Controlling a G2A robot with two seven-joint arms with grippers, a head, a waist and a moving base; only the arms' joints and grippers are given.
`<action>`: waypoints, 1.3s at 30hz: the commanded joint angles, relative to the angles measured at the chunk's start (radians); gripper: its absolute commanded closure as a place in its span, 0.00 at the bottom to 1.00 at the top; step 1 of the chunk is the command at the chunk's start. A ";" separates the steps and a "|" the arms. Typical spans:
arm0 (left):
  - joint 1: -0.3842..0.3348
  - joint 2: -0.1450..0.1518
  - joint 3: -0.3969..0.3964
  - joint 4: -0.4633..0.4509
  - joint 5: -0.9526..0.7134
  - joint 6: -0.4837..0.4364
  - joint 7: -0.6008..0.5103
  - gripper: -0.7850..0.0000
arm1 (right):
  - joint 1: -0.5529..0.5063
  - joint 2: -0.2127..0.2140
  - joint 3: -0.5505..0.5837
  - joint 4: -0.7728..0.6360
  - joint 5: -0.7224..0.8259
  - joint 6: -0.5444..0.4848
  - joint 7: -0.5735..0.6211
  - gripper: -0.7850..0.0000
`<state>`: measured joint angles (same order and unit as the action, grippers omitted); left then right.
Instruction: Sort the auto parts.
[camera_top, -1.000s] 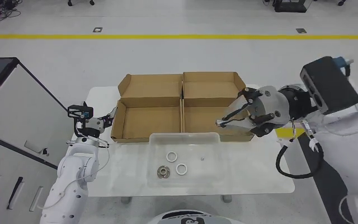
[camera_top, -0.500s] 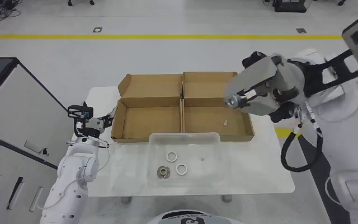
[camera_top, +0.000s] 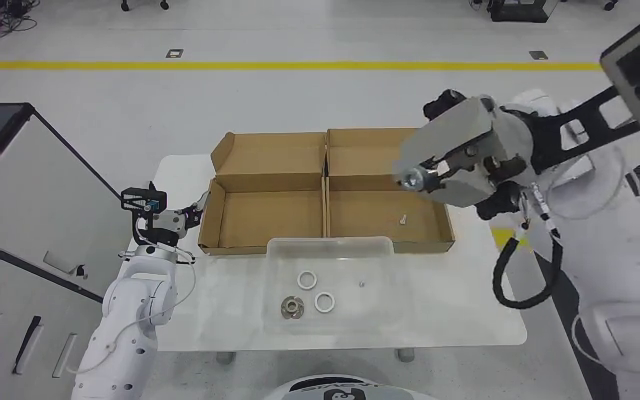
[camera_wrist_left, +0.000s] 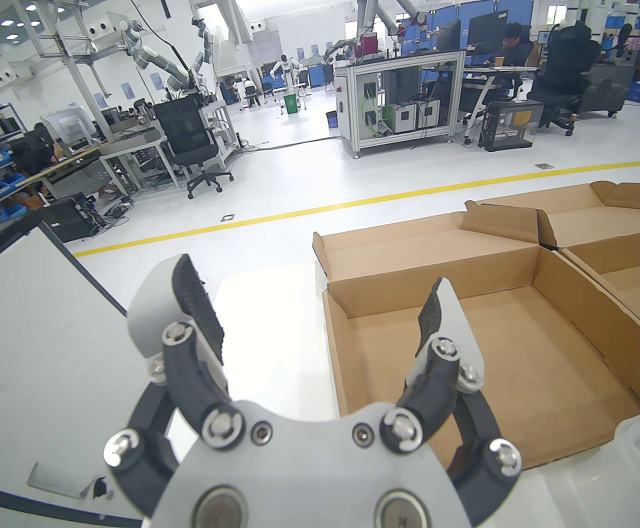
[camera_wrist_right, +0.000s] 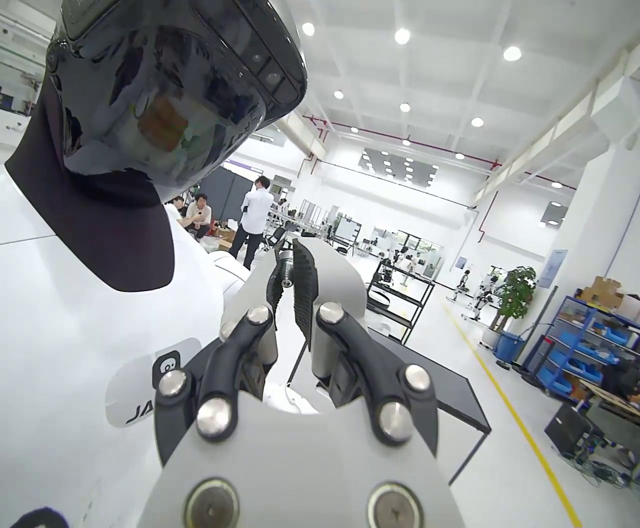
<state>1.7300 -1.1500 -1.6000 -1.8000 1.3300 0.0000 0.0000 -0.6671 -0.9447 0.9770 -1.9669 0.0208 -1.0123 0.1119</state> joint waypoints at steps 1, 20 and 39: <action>0.000 0.000 0.000 0.000 0.000 0.000 0.000 0.00 | 0.000 0.000 0.000 0.000 0.000 0.000 0.000 1.00; 0.000 0.000 0.000 0.000 0.000 0.000 0.000 0.00 | -0.178 -0.045 0.044 -0.104 0.053 0.000 -0.165 1.00; 0.000 0.000 0.000 0.000 0.000 0.000 0.000 0.00 | -0.211 -0.064 0.095 -0.066 -0.074 0.000 0.002 1.00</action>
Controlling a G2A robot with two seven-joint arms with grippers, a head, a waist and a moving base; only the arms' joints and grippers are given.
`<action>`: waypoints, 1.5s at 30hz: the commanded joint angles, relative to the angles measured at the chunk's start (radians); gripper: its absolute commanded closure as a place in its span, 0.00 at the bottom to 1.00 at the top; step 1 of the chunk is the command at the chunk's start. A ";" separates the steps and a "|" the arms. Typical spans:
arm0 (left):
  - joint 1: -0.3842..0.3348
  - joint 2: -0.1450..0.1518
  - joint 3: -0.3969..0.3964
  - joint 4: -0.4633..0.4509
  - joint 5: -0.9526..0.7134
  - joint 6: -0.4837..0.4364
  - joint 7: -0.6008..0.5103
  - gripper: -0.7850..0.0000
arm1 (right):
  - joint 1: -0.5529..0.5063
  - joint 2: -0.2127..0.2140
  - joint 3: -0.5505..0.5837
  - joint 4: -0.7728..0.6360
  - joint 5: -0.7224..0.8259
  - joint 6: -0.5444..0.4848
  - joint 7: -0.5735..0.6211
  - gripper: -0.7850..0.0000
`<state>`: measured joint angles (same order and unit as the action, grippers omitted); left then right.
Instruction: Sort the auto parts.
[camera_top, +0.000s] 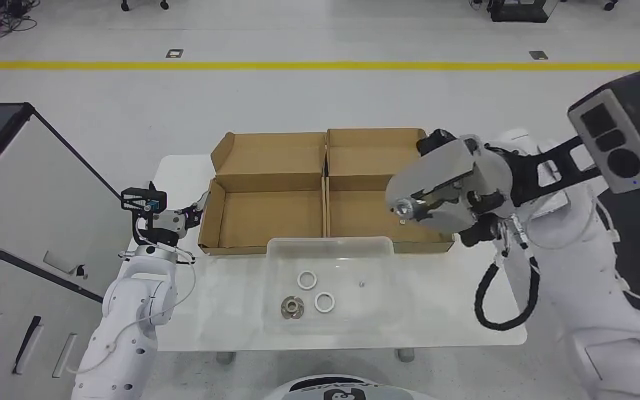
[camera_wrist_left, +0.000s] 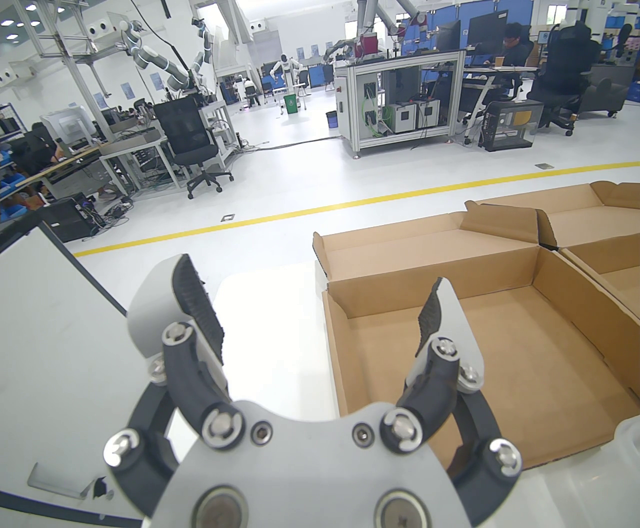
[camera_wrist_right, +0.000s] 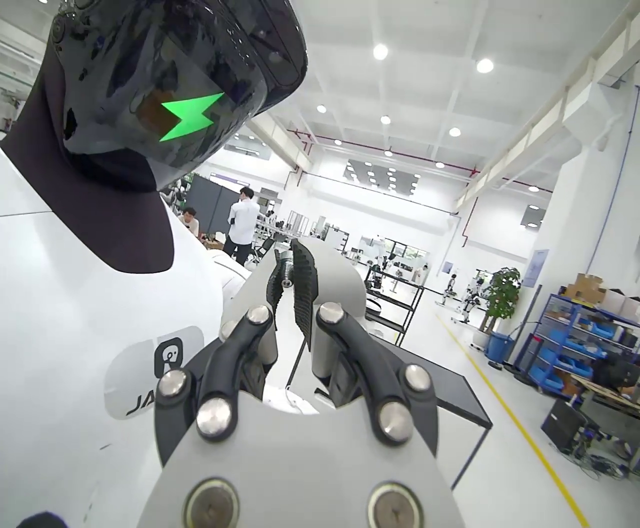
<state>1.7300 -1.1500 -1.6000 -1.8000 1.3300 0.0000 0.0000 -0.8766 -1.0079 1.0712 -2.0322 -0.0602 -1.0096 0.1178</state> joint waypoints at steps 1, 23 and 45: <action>0.000 0.000 0.000 0.000 0.000 0.000 0.000 0.00 | -0.004 -0.003 0.002 -0.002 0.014 -0.003 -0.009 1.00; 0.000 0.000 0.000 0.000 0.000 0.000 0.000 0.00 | -0.055 -0.055 0.039 -0.018 -0.014 -0.003 -0.119 1.00; 0.000 0.000 0.000 0.000 0.000 0.000 0.000 0.00 | -0.067 -0.058 0.049 -0.017 -0.004 -0.003 -0.097 1.00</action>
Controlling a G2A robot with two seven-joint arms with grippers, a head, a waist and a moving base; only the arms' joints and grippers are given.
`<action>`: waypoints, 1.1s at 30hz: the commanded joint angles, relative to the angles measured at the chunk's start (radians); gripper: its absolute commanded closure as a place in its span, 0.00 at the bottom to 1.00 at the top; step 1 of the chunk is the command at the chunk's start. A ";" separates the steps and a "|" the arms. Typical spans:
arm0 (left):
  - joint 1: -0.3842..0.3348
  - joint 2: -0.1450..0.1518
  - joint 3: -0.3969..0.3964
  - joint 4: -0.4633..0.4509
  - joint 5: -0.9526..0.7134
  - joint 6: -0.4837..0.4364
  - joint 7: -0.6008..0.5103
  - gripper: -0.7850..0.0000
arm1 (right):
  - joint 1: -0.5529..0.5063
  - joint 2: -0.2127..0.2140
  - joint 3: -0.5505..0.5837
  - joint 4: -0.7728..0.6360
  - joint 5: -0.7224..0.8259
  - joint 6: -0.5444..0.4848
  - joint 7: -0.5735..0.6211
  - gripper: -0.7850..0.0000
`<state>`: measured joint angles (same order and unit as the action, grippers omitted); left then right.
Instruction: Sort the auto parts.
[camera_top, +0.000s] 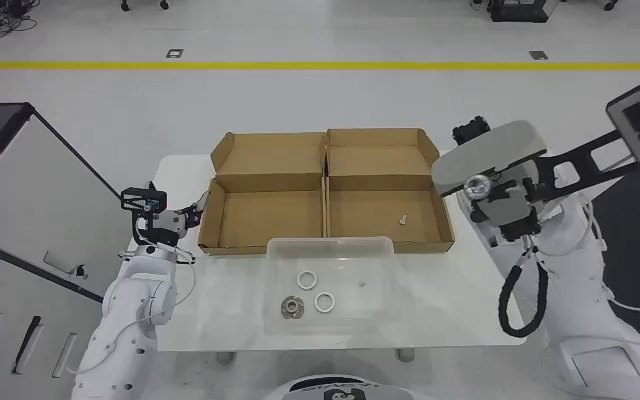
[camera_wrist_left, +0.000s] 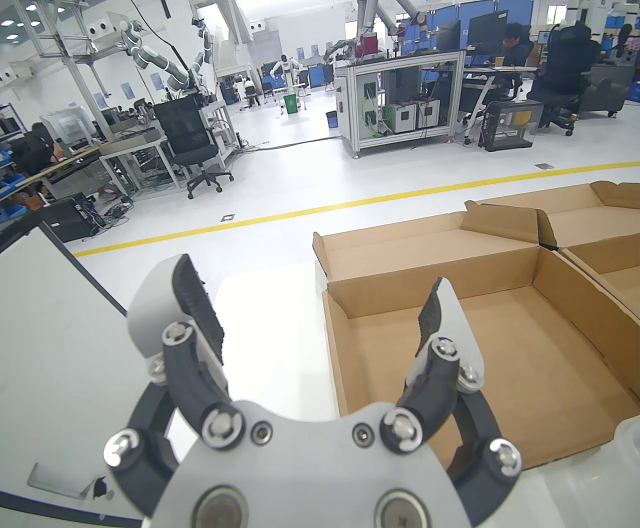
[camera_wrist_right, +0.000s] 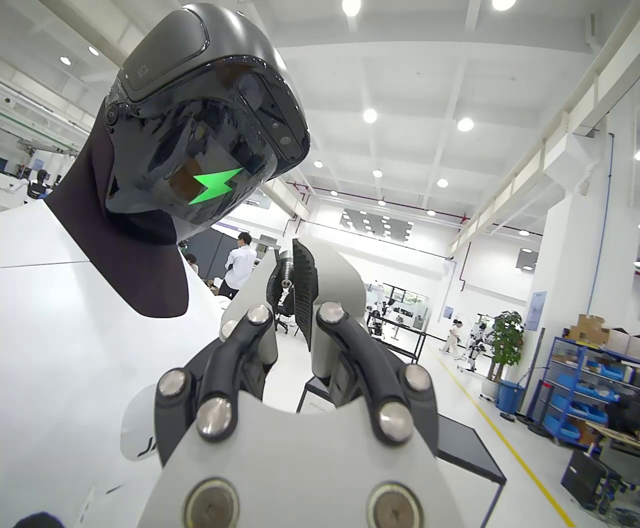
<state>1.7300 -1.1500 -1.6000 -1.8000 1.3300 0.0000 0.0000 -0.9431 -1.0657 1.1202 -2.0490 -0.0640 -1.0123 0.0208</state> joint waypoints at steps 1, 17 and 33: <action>0.000 0.000 0.000 0.000 0.000 0.000 0.000 0.00 | 0.000 0.000 0.000 0.000 0.000 0.000 0.000 1.00; 0.000 0.000 0.000 0.000 0.000 0.000 0.000 0.00 | -0.213 0.111 0.431 0.083 -0.056 0.148 0.704 1.00; 0.000 0.000 0.000 0.000 0.000 0.000 0.000 0.00 | 0.200 0.210 0.058 0.312 -0.519 0.282 1.070 1.00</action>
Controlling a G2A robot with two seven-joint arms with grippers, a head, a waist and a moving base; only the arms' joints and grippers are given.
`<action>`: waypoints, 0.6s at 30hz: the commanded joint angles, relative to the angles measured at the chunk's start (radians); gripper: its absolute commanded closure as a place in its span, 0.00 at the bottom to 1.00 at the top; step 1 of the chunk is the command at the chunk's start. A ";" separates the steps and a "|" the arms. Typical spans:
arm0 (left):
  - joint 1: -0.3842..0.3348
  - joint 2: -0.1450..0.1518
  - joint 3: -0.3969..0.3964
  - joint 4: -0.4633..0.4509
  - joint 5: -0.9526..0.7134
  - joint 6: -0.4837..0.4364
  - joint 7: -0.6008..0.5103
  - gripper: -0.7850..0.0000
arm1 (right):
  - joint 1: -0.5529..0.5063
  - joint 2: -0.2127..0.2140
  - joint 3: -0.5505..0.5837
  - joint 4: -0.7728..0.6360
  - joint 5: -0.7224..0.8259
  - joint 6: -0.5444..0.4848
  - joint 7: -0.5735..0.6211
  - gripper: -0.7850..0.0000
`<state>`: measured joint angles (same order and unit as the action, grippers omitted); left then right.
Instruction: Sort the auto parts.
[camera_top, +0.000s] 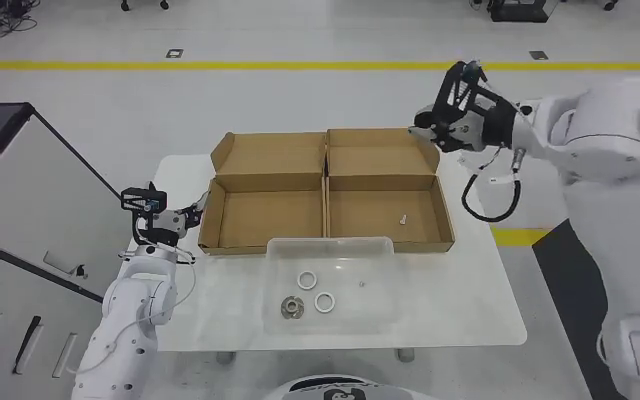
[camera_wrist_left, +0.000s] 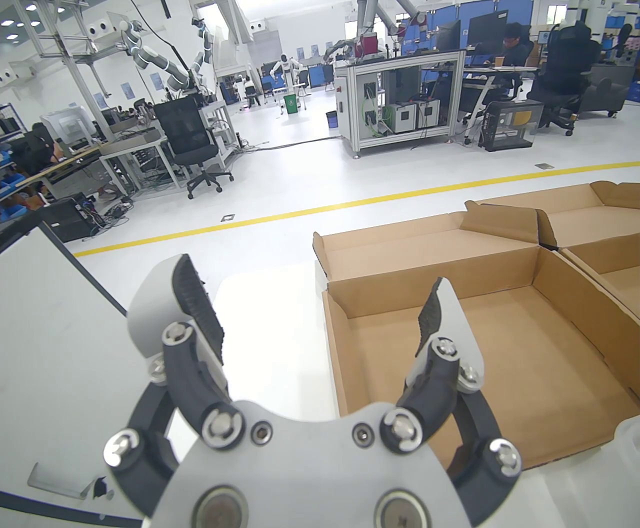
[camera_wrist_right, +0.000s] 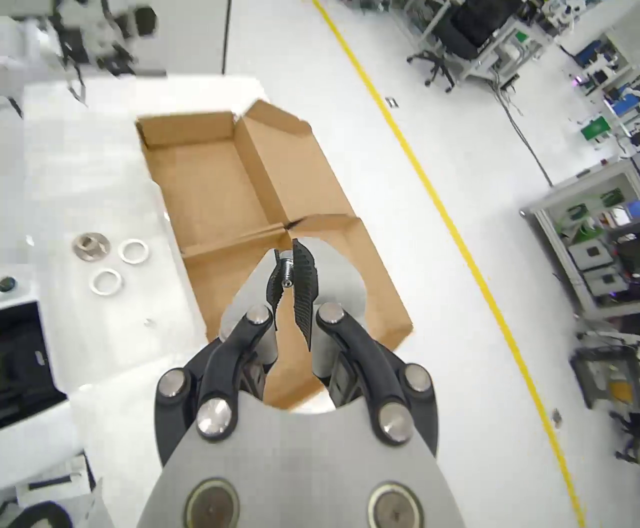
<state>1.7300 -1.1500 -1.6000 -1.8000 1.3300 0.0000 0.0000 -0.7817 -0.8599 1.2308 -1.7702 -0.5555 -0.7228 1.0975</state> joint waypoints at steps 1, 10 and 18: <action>0.000 0.000 0.000 0.000 0.000 0.000 0.000 0.00 | 0.073 0.009 -0.099 0.057 -0.065 -0.011 -0.011 1.00; 0.000 0.000 0.000 0.000 0.000 0.000 0.000 0.00 | 0.332 0.024 -0.503 0.264 -0.305 -0.094 -0.094 1.00; 0.000 0.000 0.000 0.000 0.000 0.000 0.000 0.00 | 0.461 -0.012 -0.762 0.361 -0.332 -0.127 -0.127 1.00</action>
<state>1.7300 -1.1500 -1.6000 -1.8000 1.3300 0.0000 0.0000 -0.3306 -0.8662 0.4955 -1.4160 -0.8914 -0.8501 0.9700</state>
